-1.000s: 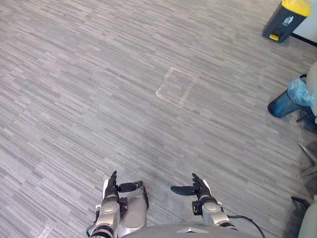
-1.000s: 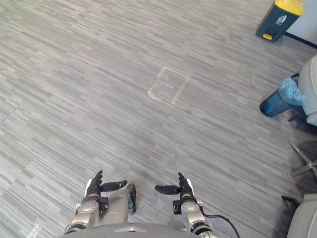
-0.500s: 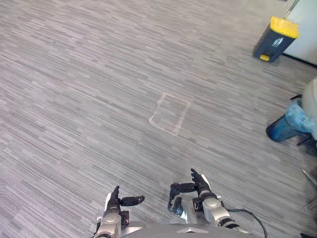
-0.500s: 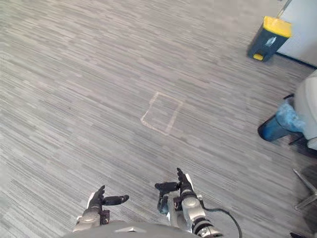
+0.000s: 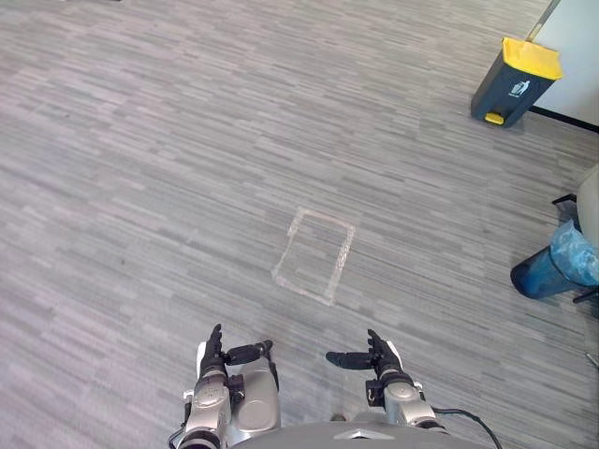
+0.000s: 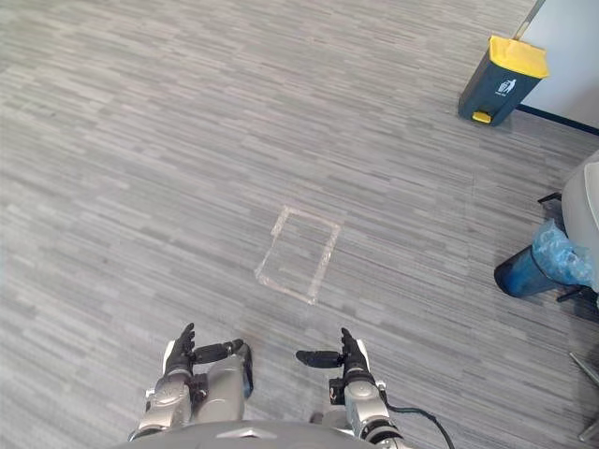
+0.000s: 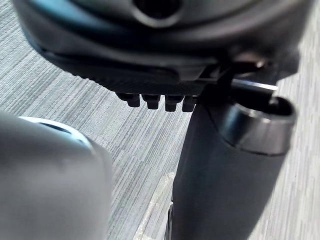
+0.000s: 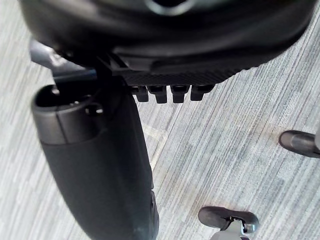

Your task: Organize the slippers on the shoe rack

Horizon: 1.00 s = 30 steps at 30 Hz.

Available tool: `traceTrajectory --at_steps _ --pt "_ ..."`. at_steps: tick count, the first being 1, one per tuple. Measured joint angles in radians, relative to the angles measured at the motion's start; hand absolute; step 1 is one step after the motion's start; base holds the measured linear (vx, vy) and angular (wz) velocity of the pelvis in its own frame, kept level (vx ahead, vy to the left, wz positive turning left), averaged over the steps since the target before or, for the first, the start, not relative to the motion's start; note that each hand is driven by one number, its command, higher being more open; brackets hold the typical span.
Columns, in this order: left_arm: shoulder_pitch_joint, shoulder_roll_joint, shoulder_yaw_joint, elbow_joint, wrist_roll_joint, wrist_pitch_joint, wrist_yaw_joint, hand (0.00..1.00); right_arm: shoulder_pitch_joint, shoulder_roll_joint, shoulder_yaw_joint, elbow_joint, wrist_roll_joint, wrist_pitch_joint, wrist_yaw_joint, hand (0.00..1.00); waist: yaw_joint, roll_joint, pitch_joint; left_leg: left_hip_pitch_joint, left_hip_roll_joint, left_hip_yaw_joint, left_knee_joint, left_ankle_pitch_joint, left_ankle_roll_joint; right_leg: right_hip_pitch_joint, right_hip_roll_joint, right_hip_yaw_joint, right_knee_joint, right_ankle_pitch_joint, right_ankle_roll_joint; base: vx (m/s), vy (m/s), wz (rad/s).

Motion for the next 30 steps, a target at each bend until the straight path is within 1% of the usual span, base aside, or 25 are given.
traceTrajectory --at_steps 1,2,3,4,5,6,7,9,12,14,15,16,17,18,19,20,21,22,23,24,25,27,28,29,30 --pt "-0.001 0.000 0.002 0.001 -0.004 0.005 0.000 1.00 0.001 0.001 0.000 0.000 0.000 0.000 0.000 1.00 0.000 0.001 0.000 0.001 0.000 0.001 0.017 -0.019 0.004 -0.001 -0.002 0.000 0.018 0.000 0.001 0.43 0.229 -0.05" --pt "-0.002 0.003 -0.002 0.012 -0.001 0.010 0.000 1.00 0.003 0.002 0.000 0.001 -0.002 0.000 0.001 1.00 -0.001 0.010 -0.004 0.019 0.000 0.005 0.040 -0.073 0.013 -0.033 -0.014 0.004 0.130 0.001 0.002 0.40 0.223 -0.14" --pt "-0.001 0.006 -0.004 0.021 -0.001 0.015 -0.002 1.00 0.002 0.001 0.001 0.008 -0.005 -0.001 0.001 1.00 -0.002 0.013 -0.003 0.062 0.001 0.019 0.029 -0.102 0.020 -0.082 -0.038 0.007 0.283 0.010 0.019 0.38 0.215 -0.25" --pt "0.002 0.008 -0.013 0.032 -0.002 0.019 -0.003 1.00 0.002 0.001 0.001 0.019 -0.007 0.000 0.002 1.00 -0.003 0.013 -0.003 0.119 -0.006 0.038 0.010 -0.126 0.027 -0.144 -0.077 0.002 0.464 0.054 0.063 0.40 0.214 -0.30" --pt "0.002 0.008 -0.020 0.039 -0.002 0.020 -0.003 1.00 0.001 0.001 0.001 0.022 -0.007 0.000 0.002 1.00 -0.003 0.019 0.001 0.149 -0.009 0.048 -0.001 -0.136 0.029 -0.175 -0.096 0.000 0.555 0.059 0.067 0.40 0.182 -0.31" --pt "0.009 0.030 -0.048 0.056 -0.001 0.021 -0.002 1.00 -0.005 -0.001 0.008 0.023 -0.009 0.003 0.011 1.00 -0.017 0.021 0.002 0.230 -0.016 0.068 -0.034 -0.151 0.038 -0.248 -0.127 -0.019 0.734 0.025 0.027 0.40 0.165 -0.22" --pt "0.013 0.039 -0.053 0.065 -0.001 0.023 -0.003 1.00 -0.009 -0.003 0.017 0.022 -0.011 -0.001 0.012 1.00 -0.028 0.021 0.002 0.272 -0.021 0.074 -0.063 -0.152 0.040 -0.276 -0.133 -0.039 0.773 0.001 0.012 0.46 0.125 -0.15" --pt "0.027 0.042 -0.052 0.079 -0.001 0.026 0.002 1.00 -0.017 -0.015 0.041 0.017 -0.019 -0.015 0.018 1.00 -0.043 0.030 0.002 0.388 -0.015 0.090 -0.153 -0.151 0.039 -0.367 -0.111 -0.145 0.697 -0.055 -0.043 0.44 0.056 -0.06" --pt "0.032 0.041 -0.046 0.081 -0.003 0.031 0.001 1.00 -0.038 -0.018 0.040 0.017 -0.037 -0.020 0.018 1.00 -0.047 0.031 0.002 0.443 -0.012 0.097 -0.206 -0.150 0.038 -0.445 -0.070 -0.194 0.466 -0.052 -0.051 0.33 -0.038 0.03" --pt "0.036 0.042 -0.044 0.082 -0.003 0.031 -0.003 1.00 -0.042 -0.020 0.040 0.019 -0.038 -0.020 0.018 1.00 -0.049 0.024 0.001 0.477 -0.029 0.096 -0.223 -0.157 0.006 -0.455 -0.034 -0.206 0.250 0.061 -0.053 0.36 -0.082 0.16" --pt "0.036 0.055 -0.036 0.086 -0.002 0.031 -0.005 1.00 -0.030 -0.020 0.041 0.026 -0.039 -0.024 0.019 1.00 -0.047 -0.014 -0.013 0.510 -0.064 0.070 -0.226 -0.180 -0.030 -0.452 -0.029 -0.208 0.165 0.210 -0.164 0.34 -0.094 0.08" --pt "0.031 0.047 -0.035 0.093 -0.001 0.031 -0.004 1.00 -0.034 -0.029 0.042 0.028 -0.041 -0.025 0.020 1.00 -0.045 0.004 -0.010 0.520 -0.056 0.064 -0.227 -0.186 -0.035 -0.451 -0.026 -0.211 0.184 0.202 -0.148 0.42 -0.114 -0.12" --pt "0.036 0.021 -0.032 0.098 -0.001 0.030 -0.004 1.00 -0.039 -0.039 0.035 0.030 -0.045 -0.022 0.019 1.00 -0.046 0.047 -0.019 0.530 -0.028 0.042 -0.222 -0.189 -0.038 -0.453 -0.003 -0.197 0.207 0.177 -0.140 0.43 -0.138 -0.24" --pt "0.042 0.007 -0.032 0.099 0.000 0.029 -0.004 1.00 -0.031 -0.044 0.026 0.025 -0.045 -0.022 0.017 1.00 -0.052 0.067 -0.029 0.529 -0.013 0.034 -0.205 -0.189 -0.038 -0.450 0.014 -0.197 0.210 0.139 -0.138 0.49 -0.167 -0.20" --pt "0.041 -0.007 -0.032 0.098 0.001 0.030 -0.005 1.00 -0.020 -0.037 -0.004 0.014 -0.045 -0.024 0.017 1.00 -0.055 0.078 -0.034 0.488 0.011 0.010 -0.096 -0.189 -0.039 -0.436 0.030 -0.205 0.204 0.104 -0.134 0.48 -0.207 0.00" --pt "0.037 -0.011 -0.018 0.094 -0.001 0.030 -0.008 1.00 -0.017 -0.030 -0.018 0.013 -0.045 -0.021 0.016 1.00 -0.054 0.080 -0.032 0.436 0.039 -0.011 0.043 -0.178 -0.057 -0.410 0.047 -0.213 0.194 0.085 -0.132 0.45 -0.214 0.09" --pt "0.035 -0.028 0.001 0.084 0.000 0.031 -0.011 1.00 -0.005 -0.028 -0.021 -0.006 -0.043 -0.009 0.016 1.00 -0.054 0.088 -0.027 0.355 0.088 -0.040 0.258 -0.127 -0.099 -0.359 0.075 -0.217 0.178 0.061 -0.135 0.36 -0.169 0.06" --pt "0.037 -0.038 0.007 0.067 0.001 0.032 -0.013 1.00 0.006 -0.023 -0.020 -0.014 -0.037 -0.008 0.015 1.00 -0.051 0.092 -0.026 0.300 0.127 -0.046 0.398 -0.090 -0.107 -0.325 0.097 -0.217 0.166 0.049 -0.142 0.33 -0.108 -0.14" --pt "0.040 -0.033 0.007 0.042 0.003 0.030 -0.020 1.00 0.017 -0.019 -0.023 -0.024 -0.033 -0.003 0.013 1.00 -0.042 0.086 -0.024 0.239 0.159 -0.034 0.518 -0.122 -0.109 -0.284 0.113 -0.202 0.165 0.020 -0.157 0.33 -0.040 -0.27" --pt "0.041 -0.029 0.007 0.034 0.003 0.030 -0.022 1.00 0.018 -0.018 -0.032 -0.022 -0.033 -0.002 0.014 1.00 -0.042 0.078 -0.025 0.213 0.155 -0.031 0.526 -0.142 -0.103 -0.268 0.114 -0.190 0.163 0.016 -0.151 0.39 -0.010 -0.49" --pt "0.040 -0.023 0.005 0.029 0.003 0.029 -0.024 1.00 0.023 -0.014 -0.049 -0.017 -0.033 -0.001 0.013 1.00 -0.041 0.062 -0.029 0.178 0.136 -0.018 0.459 -0.184 -0.093 -0.244 0.111 -0.165 0.146 0.013 -0.149 0.32 0.025 -0.45" --pt "0.038 -0.023 0.005 0.025 0.002 0.028 -0.023 1.00 0.019 -0.017 -0.065 -0.009 -0.032 0.000 0.004 1.00 -0.036 0.056 -0.030 0.148 0.095 -0.035 0.318 -0.217 -0.083 -0.227 0.108 -0.121 0.124 0.015 -0.145 0.31 0.119 -0.73" --pt "0.034 -0.023 0.003 0.021 0.001 0.028 -0.020 1.00 0.016 -0.018 -0.082 -0.002 -0.032 0.002 -0.003 1.00 -0.028 0.054 -0.025 0.122 0.043 -0.107 0.186 -0.221 -0.079 -0.216 0.101 -0.074 0.116 0.015 -0.140 0.29 0.184 -0.91" --pt "0.032 -0.023 0.002 0.019 -0.001 0.028 -0.018 1.00 0.017 -0.019 -0.084 -0.001 -0.031 0.005 -0.005 1.00 -0.025 0.051 -0.023 0.115 0.022 -0.142 0.140 -0.219 -0.080 -0.212 0.096 -0.055 0.118 0.014 -0.134 0.28 0.217 -1.07" --pt "0.029 -0.023 0.000 0.019 -0.001 0.026 -0.017 1.00 0.017 -0.018 -0.088 -0.001 -0.031 0.007 -0.009 1.00 -0.022 0.045 -0.018 0.104 -0.023 -0.232 0.051 -0.210 -0.083 -0.204 0.084 -0.011 0.129 0.003 -0.113 0.22 0.189 -0.87"
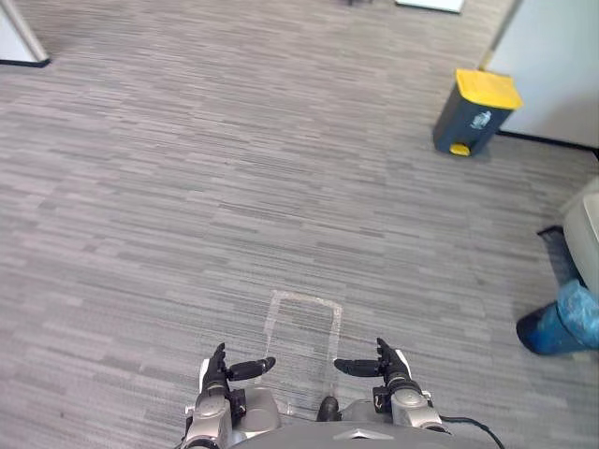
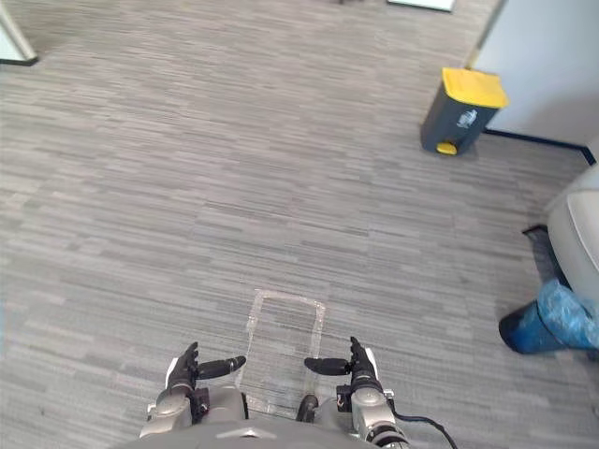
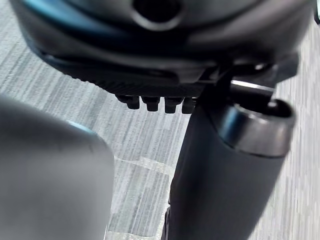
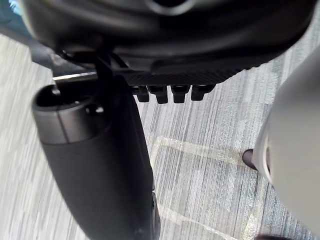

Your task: Organize the slippers on the shoe rack

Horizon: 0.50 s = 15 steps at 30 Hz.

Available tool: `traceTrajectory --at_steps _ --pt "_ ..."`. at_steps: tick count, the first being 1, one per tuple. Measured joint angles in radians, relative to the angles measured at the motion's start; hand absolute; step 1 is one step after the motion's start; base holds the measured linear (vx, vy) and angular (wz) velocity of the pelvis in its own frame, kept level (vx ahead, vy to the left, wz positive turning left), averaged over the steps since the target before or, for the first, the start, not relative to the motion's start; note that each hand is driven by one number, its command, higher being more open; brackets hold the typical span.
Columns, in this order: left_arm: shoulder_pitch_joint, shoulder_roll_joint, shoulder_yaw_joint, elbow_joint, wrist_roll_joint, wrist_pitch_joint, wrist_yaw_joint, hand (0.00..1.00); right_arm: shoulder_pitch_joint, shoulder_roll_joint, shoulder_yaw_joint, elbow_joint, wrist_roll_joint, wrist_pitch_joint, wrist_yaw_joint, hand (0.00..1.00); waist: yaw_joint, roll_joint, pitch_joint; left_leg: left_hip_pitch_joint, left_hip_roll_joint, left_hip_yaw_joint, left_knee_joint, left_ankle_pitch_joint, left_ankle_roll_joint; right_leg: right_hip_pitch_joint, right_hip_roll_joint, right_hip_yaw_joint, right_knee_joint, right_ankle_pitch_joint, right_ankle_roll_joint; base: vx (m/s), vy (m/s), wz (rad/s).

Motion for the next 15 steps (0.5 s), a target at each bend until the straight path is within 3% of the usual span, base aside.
traceTrajectory --at_steps 1,2,3,5,6,8,10,12,15 --pt "-0.001 0.000 -0.001 0.001 0.000 -0.002 0.000 1.00 -0.001 -0.002 0.000 -0.001 0.000 0.000 -0.001 1.00 0.000 0.003 0.002 -0.006 -0.019 -0.052 -0.049 0.038 -0.006 0.002 -0.008 0.026 0.018 -0.013 0.020 0.34 0.317 -1.00" --pt "0.000 -0.002 -0.004 0.006 -0.001 -0.002 0.001 1.00 0.001 -0.005 -0.001 -0.001 0.000 0.000 -0.003 1.00 0.000 0.009 -0.001 0.012 -0.030 -0.064 -0.070 0.139 -0.012 -0.001 -0.007 0.059 0.043 -0.032 0.043 0.27 0.269 -0.88" --pt "-0.006 0.008 -0.013 0.022 -0.003 -0.002 0.002 1.00 0.002 -0.002 -0.006 0.002 0.000 0.000 -0.006 1.00 -0.002 -0.001 -0.004 0.031 -0.046 -0.034 -0.061 0.145 0.017 0.000 -0.027 0.091 0.064 -0.052 0.067 0.28 0.269 -0.76" --pt "-0.012 0.020 -0.034 0.032 -0.003 -0.001 0.004 1.00 0.015 0.010 -0.011 0.001 -0.001 -0.001 -0.006 1.00 -0.002 -0.020 -0.015 0.053 -0.054 0.020 -0.052 0.111 0.040 0.000 -0.054 0.123 0.081 -0.062 0.082 0.23 0.279 -0.73" --pt "-0.015 0.025 -0.035 0.043 -0.003 0.004 0.004 1.00 0.017 0.021 -0.013 -0.001 -0.002 -0.001 -0.003 1.00 0.000 -0.019 -0.015 0.082 -0.063 0.070 -0.060 0.090 0.063 -0.017 -0.080 0.132 0.125 -0.070 0.098 0.26 0.372 -0.94" --pt "-0.018 0.028 -0.039 0.062 -0.003 0.005 0.006 1.00 0.016 0.022 -0.010 0.000 -0.003 -0.001 0.005 1.00 0.000 -0.025 -0.018 0.142 -0.068 0.140 -0.100 0.085 0.079 -0.044 -0.111 0.109 0.206 -0.067 0.109 0.15 0.225 -1.04" --pt "-0.014 0.031 -0.041 0.081 -0.003 0.003 0.007 1.00 0.004 0.022 -0.007 0.010 -0.004 -0.003 0.010 1.00 -0.002 -0.013 -0.010 0.240 -0.068 0.236 -0.165 0.089 0.094 -0.073 -0.170 -0.017 0.308 -0.054 0.118 0.12 0.202 -1.24" --pt "-0.010 0.043 -0.044 0.095 -0.002 0.003 0.007 1.00 -0.018 0.021 0.010 0.045 -0.008 -0.008 0.012 1.00 -0.002 -0.008 -0.008 0.322 -0.064 0.320 -0.227 0.091 0.099 -0.072 -0.231 -0.214 0.345 -0.053 0.088 0.08 0.119 -1.12" --pt "-0.016 0.055 -0.045 0.109 -0.001 0.002 -0.002 1.00 -0.045 0.013 0.018 0.078 -0.027 -0.007 0.013 1.00 -0.008 -0.010 -0.006 0.342 -0.056 0.390 -0.262 0.092 0.098 -0.073 -0.239 -0.368 0.284 -0.045 0.077 0.11 0.036 -0.95"
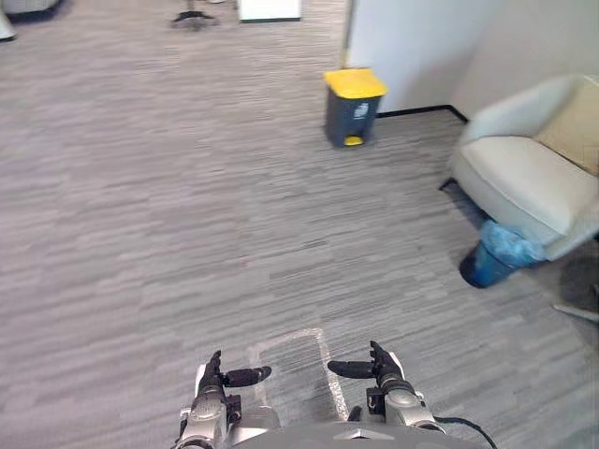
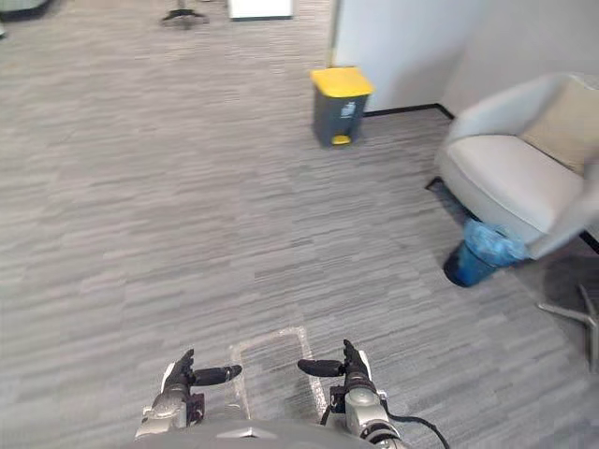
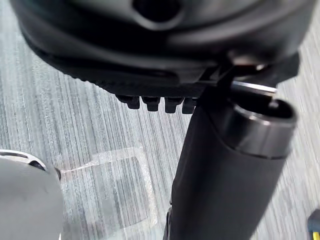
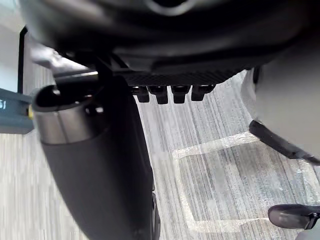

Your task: Organize the slippers on the shoe rack

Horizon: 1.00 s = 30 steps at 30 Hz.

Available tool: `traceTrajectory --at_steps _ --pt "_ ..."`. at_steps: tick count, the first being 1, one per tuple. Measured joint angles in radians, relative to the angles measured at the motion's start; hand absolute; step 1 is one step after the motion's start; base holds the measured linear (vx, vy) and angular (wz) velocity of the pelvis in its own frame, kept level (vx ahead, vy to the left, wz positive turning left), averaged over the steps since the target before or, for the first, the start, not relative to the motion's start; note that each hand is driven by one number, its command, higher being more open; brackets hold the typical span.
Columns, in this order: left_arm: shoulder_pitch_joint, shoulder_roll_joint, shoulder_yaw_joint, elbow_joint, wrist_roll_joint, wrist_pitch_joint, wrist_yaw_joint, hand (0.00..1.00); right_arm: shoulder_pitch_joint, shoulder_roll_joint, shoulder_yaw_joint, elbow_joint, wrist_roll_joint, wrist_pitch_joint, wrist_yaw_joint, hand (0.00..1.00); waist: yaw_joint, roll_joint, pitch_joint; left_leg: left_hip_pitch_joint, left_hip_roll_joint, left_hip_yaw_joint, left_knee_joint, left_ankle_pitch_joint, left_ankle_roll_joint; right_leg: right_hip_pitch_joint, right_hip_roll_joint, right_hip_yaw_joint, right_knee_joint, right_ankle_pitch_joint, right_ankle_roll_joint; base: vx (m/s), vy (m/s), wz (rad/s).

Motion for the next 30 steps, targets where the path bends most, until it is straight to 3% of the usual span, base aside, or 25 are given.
traceTrajectory --at_steps 5,8,10,11,12,14,17,18,19,21,26,30 --pt "-0.016 -0.015 -0.030 0.011 0.001 0.001 -0.019 1.00 -0.026 -0.065 0.000 0.023 -0.001 0.007 -0.001 1.00 -0.019 0.034 0.021 -0.001 0.016 0.026 -0.027 0.007 -0.011 0.037 0.083 -0.002 -0.179 0.018 -0.034 0.07 -0.022 -0.40" --pt "-0.016 -0.014 -0.036 0.008 0.001 0.001 -0.024 1.00 -0.016 -0.078 0.000 0.029 -0.001 0.007 -0.002 1.00 -0.018 0.034 0.021 -0.013 0.044 0.021 0.017 0.005 -0.017 0.080 0.135 0.003 -0.285 0.058 -0.035 0.01 -0.048 -0.15" --pt "-0.018 -0.015 -0.033 -0.019 0.001 0.001 -0.029 1.00 -0.002 -0.087 0.001 0.029 0.001 0.007 -0.004 1.00 0.002 0.034 0.022 -0.109 0.106 0.018 0.256 -0.007 -0.037 0.123 0.188 0.043 -0.399 0.102 -0.046 0.01 -0.094 -0.51" --pt "-0.018 -0.020 -0.028 -0.033 0.001 0.001 -0.029 1.00 0.000 -0.089 0.004 0.028 0.001 0.007 -0.004 1.00 0.013 0.043 0.026 -0.153 0.137 0.014 0.374 -0.006 -0.037 0.134 0.208 0.076 -0.418 0.108 -0.055 0.06 -0.025 -1.15" --pt "-0.018 -0.033 -0.019 -0.041 0.000 -0.001 -0.028 1.00 -0.006 -0.094 0.015 0.026 0.003 0.006 -0.005 1.00 0.030 0.068 0.034 -0.219 0.152 -0.062 0.506 -0.042 -0.039 0.141 0.235 0.136 -0.421 0.109 -0.064 0.07 0.023 -1.13" --pt "-0.019 -0.039 -0.011 -0.050 0.000 0.000 -0.028 1.00 -0.007 -0.097 0.012 0.027 0.004 0.008 -0.007 1.00 0.035 0.074 0.037 -0.254 0.118 -0.157 0.462 -0.092 -0.043 0.141 0.239 0.210 -0.419 0.113 -0.067 0.07 0.072 -1.19" --pt "-0.018 -0.039 -0.008 -0.052 0.000 0.000 -0.028 1.00 -0.006 -0.096 0.008 0.023 0.005 0.008 -0.015 1.00 0.037 0.070 0.041 -0.280 0.054 -0.317 0.255 -0.094 -0.051 0.135 0.227 0.320 -0.409 0.113 -0.052 0.10 0.161 -1.28" --pt "-0.019 -0.042 0.000 -0.057 0.000 0.000 -0.028 1.00 -0.003 -0.096 0.006 0.014 0.005 0.009 -0.017 1.00 0.038 0.072 0.042 -0.286 0.041 -0.374 0.193 -0.069 -0.066 0.124 0.223 0.356 -0.390 0.105 -0.039 0.10 0.225 -1.10" --pt "-0.018 -0.054 0.010 -0.058 -0.002 0.000 -0.022 1.00 0.011 -0.093 -0.001 -0.013 0.005 0.010 -0.022 1.00 0.041 0.079 0.039 -0.256 0.017 -0.400 0.146 0.018 -0.077 0.103 0.213 0.411 -0.347 0.084 -0.012 0.16 0.289 -1.23" --pt "-0.019 -0.048 0.011 -0.048 -0.001 0.000 -0.016 1.00 0.027 -0.084 -0.009 -0.036 0.005 0.008 -0.026 1.00 0.034 0.049 0.024 -0.230 -0.010 -0.359 0.124 0.030 -0.071 0.089 0.191 0.448 -0.352 0.090 0.009 0.22 0.260 -0.76" --pt "-0.014 -0.054 0.013 -0.042 -0.016 0.010 -0.019 1.00 0.040 -0.043 -0.010 -0.040 0.005 0.009 -0.023 1.00 0.041 0.044 0.011 -0.163 -0.034 -0.281 0.107 0.028 -0.055 0.114 0.163 0.529 -0.383 0.101 0.026 0.19 0.140 -0.65" --pt "-0.012 -0.056 -0.001 -0.026 -0.013 0.012 -0.024 1.00 0.048 -0.039 -0.019 -0.040 0.006 0.009 -0.022 1.00 0.037 0.045 -0.006 -0.106 -0.043 -0.279 0.069 0.029 -0.052 0.138 0.158 0.544 -0.387 0.096 0.034 0.12 0.031 -0.33"
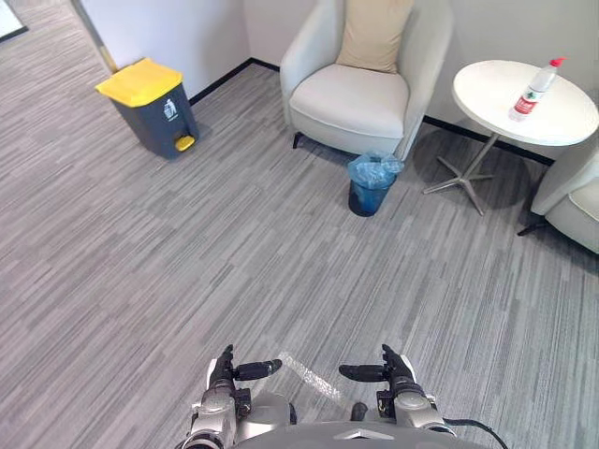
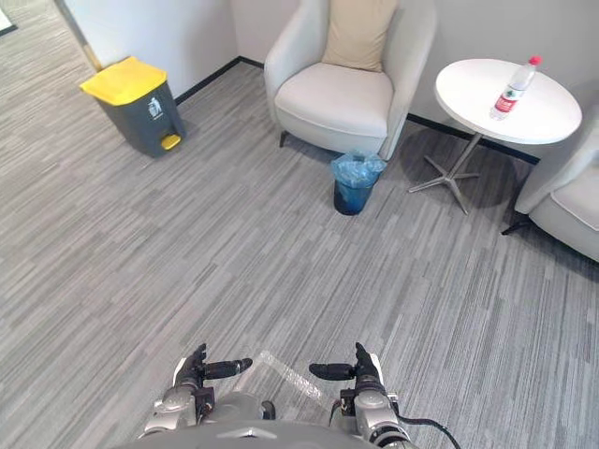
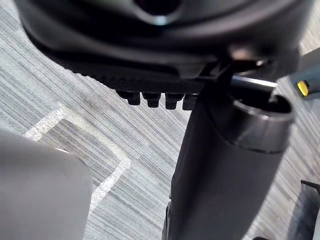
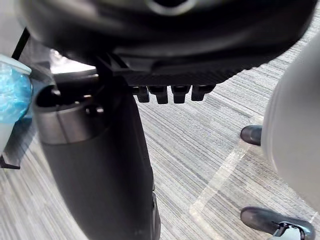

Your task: Organize the slippers on the shoe rack

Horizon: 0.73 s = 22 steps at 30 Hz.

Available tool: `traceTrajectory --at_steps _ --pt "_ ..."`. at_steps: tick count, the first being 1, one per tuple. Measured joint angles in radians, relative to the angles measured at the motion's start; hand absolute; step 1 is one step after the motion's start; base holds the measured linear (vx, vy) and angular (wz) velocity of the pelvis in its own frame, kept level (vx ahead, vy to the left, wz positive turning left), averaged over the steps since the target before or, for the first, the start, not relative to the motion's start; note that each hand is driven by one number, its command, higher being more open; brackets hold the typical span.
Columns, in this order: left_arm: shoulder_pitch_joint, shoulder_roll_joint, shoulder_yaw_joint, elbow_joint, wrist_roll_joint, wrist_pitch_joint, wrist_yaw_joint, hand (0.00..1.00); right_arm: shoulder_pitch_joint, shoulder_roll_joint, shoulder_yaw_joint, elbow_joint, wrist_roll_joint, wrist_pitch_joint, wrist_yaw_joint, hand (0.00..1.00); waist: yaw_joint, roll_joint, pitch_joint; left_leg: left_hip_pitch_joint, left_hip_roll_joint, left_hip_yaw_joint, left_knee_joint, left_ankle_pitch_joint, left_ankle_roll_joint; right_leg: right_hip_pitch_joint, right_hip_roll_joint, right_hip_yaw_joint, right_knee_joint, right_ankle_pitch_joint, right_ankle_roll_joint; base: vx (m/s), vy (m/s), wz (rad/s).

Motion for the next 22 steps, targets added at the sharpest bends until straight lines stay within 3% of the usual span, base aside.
traceTrajectory --at_steps 3,10,16,19,20,22 --pt "0.001 0.000 -0.027 0.017 0.016 0.000 -0.004 1.00 0.012 -0.006 -0.031 0.001 0.016 0.000 -0.002 1.00 0.000 0.006 -0.026 0.037 -0.003 -0.001 -0.036 0.004 0.006 0.008 0.003 0.002 0.003 -0.007 0.004 0.10 -0.013 -0.18" --pt "0.003 0.003 -0.044 0.020 0.015 0.000 -0.005 1.00 0.012 -0.024 -0.034 0.012 0.016 0.000 -0.002 1.00 -0.003 0.007 -0.027 0.078 0.002 0.000 -0.068 0.008 0.013 0.018 0.015 0.030 0.006 -0.013 0.005 0.01 -0.028 -0.17" --pt "0.003 0.007 -0.043 0.020 0.014 0.000 -0.005 1.00 -0.009 -0.043 -0.028 0.053 0.016 0.000 -0.002 1.00 -0.002 0.003 -0.026 0.082 0.021 0.035 -0.118 -0.009 0.033 -0.039 0.038 0.053 0.024 0.011 0.021 -0.10 0.004 -0.27" --pt "0.010 0.004 -0.043 0.020 0.013 -0.001 -0.004 1.00 -0.017 -0.065 -0.026 0.075 0.015 0.001 -0.002 1.00 -0.005 0.011 -0.027 0.080 0.038 0.090 -0.122 -0.005 0.038 -0.050 -0.002 -0.069 0.014 0.037 0.003 -0.11 -0.006 -0.41" --pt "0.010 0.006 -0.044 0.021 0.014 -0.001 -0.003 1.00 -0.008 -0.075 -0.025 0.077 0.014 0.001 -0.002 1.00 -0.006 0.011 -0.028 0.087 0.040 0.103 -0.127 -0.003 0.035 -0.050 -0.009 -0.094 0.013 0.045 0.014 -0.08 -0.017 -0.28" --pt "0.010 0.008 -0.047 0.026 0.014 -0.002 -0.004 1.00 0.002 -0.083 -0.022 0.079 0.017 0.002 -0.002 1.00 -0.007 0.012 -0.032 0.091 0.046 0.105 -0.134 0.002 0.026 -0.050 -0.001 -0.094 -0.001 0.056 0.010 -0.02 -0.037 -0.11"
